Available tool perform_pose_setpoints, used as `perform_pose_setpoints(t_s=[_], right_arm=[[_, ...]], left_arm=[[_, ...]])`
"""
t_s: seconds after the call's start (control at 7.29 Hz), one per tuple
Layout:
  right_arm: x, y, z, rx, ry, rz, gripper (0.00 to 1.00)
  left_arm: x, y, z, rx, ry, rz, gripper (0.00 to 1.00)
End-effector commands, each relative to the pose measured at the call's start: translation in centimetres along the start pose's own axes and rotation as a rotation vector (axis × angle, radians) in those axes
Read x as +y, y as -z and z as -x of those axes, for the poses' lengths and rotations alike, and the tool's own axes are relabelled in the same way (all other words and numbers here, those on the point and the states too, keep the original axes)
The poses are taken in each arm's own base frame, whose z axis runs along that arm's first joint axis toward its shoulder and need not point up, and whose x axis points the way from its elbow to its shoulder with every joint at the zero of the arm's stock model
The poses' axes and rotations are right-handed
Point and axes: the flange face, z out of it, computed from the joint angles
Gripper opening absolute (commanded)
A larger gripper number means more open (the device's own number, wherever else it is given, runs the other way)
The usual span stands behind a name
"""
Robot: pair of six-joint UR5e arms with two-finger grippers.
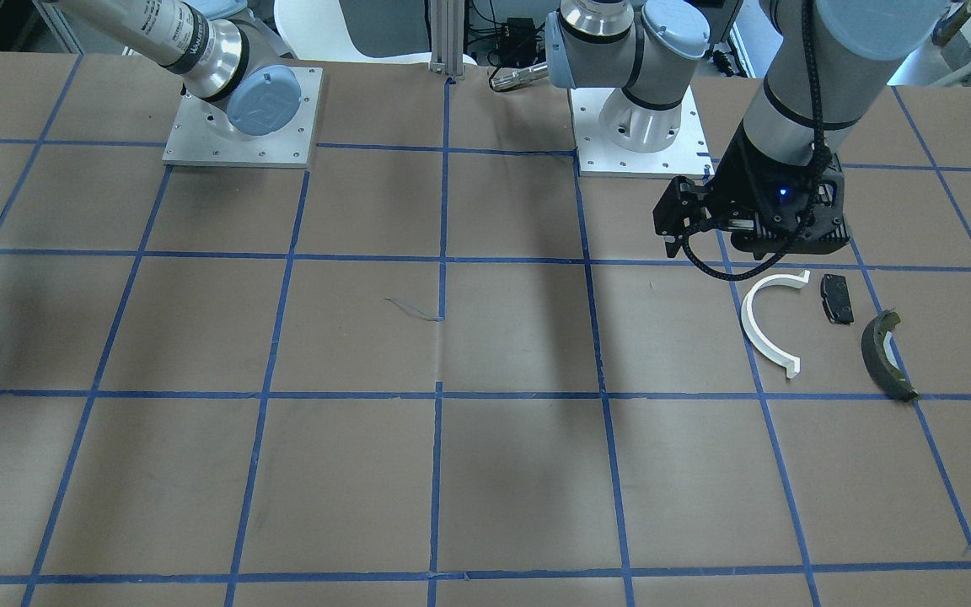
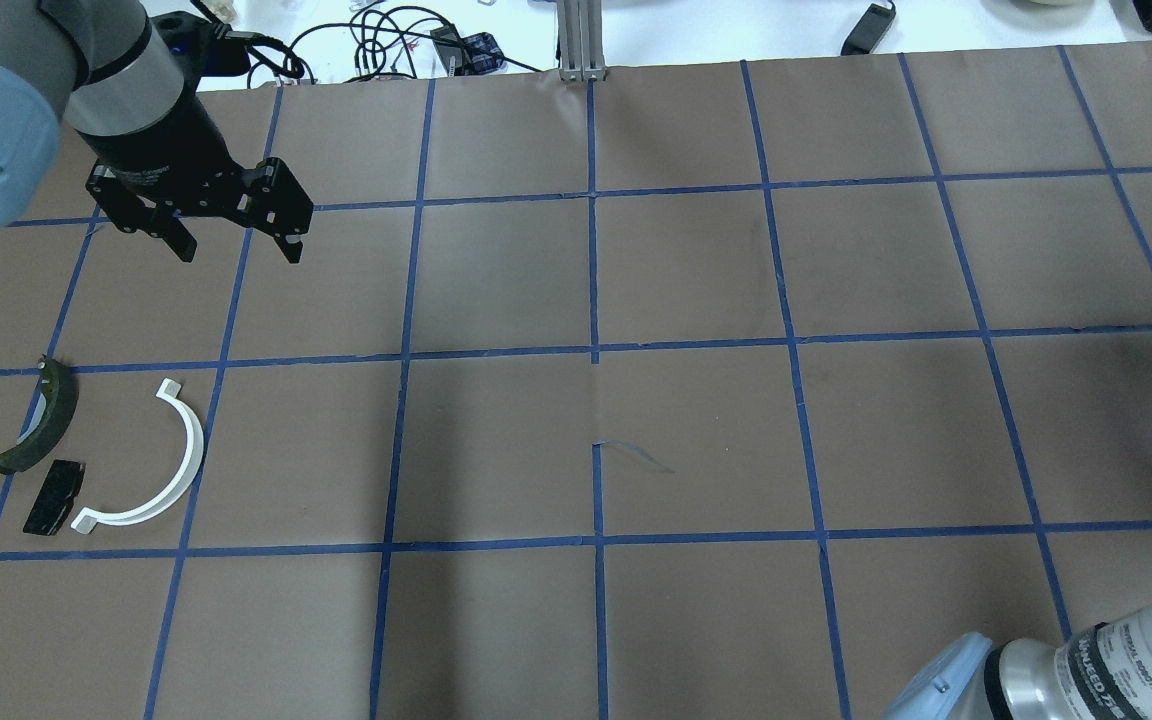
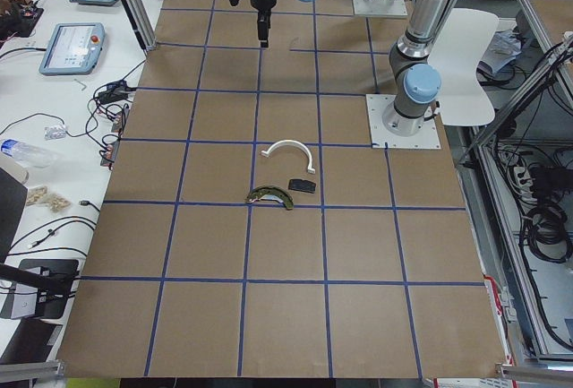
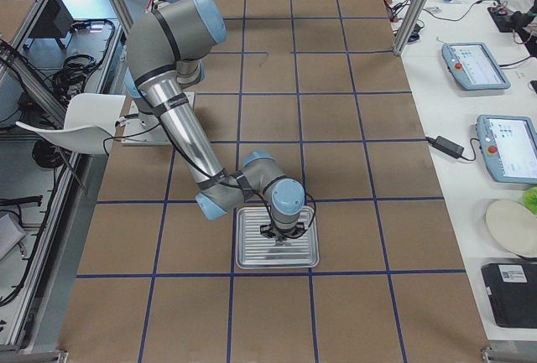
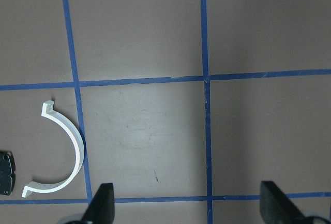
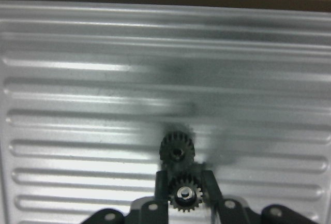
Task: Place bearing gear from tray to pile
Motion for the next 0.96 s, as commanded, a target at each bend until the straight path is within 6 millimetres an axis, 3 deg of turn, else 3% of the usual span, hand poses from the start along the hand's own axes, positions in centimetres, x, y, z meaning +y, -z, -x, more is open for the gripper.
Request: perform_pose_setpoints(t_s=[0.0, 0.14, 0.27, 0.41, 0.55, 0.82], right_arm=[[-0.9, 6.7, -0.6, 0.074, -0.109, 0.061, 0.0], [-3.4, 10.7, -2.2, 0.183, -0.237, 0.031, 0.0], [-6.6, 12.7, -3.9, 0.203, -0.364, -0.028, 0.0], [-11.7, 14.3, -6.7, 0.204, -0.524, -0.108, 0.0], [-17.9, 16.3, -10.0, 0.214, -0.642, -0.148, 0.02], [-33.9, 18.1, -15.8, 0.171, -0.766, -0.205, 0.03]], left_arm=[[0.0, 0.0, 0.0, -0.001, 0.0, 0.0, 1.0], [0.0, 0.0, 0.0, -0.001, 0.0, 0.0, 1.0], [0.0, 0.0, 0.0, -0.001, 0.0, 0.0, 1.0], [0.0, 0.0, 0.0, -0.001, 0.0, 0.0, 1.0], [0.0, 0.0, 0.0, -0.001, 0.0, 0.001, 1.0], [0.0, 0.0, 0.0, -0.001, 0.0, 0.001, 1.0]])
